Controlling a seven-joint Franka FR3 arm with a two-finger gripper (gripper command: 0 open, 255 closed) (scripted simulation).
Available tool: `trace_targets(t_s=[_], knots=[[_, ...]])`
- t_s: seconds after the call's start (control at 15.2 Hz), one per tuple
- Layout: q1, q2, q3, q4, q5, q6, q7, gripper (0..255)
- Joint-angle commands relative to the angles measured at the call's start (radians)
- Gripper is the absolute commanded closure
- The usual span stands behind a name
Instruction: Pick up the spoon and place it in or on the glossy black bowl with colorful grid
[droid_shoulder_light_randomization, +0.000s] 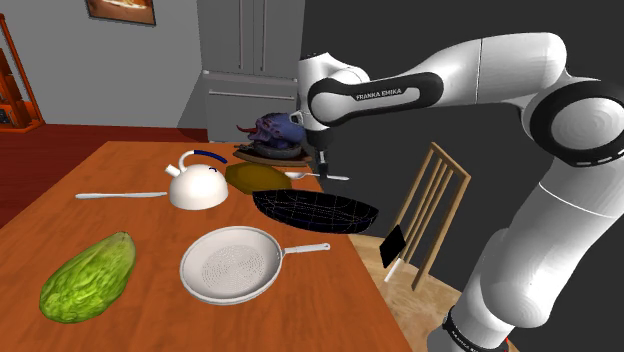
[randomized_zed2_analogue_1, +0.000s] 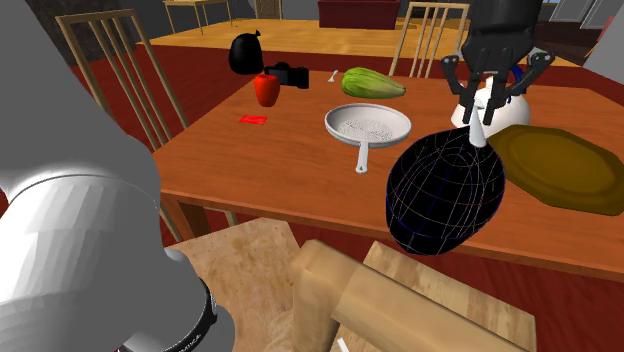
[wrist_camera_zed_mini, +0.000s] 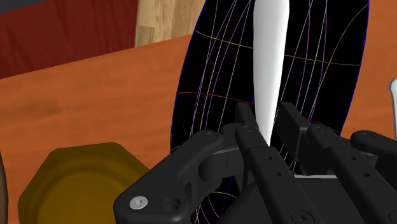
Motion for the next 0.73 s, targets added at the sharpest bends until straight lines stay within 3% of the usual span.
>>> trace_targets(t_s=[0.0,0.66], knots=[[-0.001,0.005,-0.001,-0.021,-0.002,0.026,0.003,255],[-0.003,0.033,-0.003,-0.123,-0.013,0.153,0.032,255]])
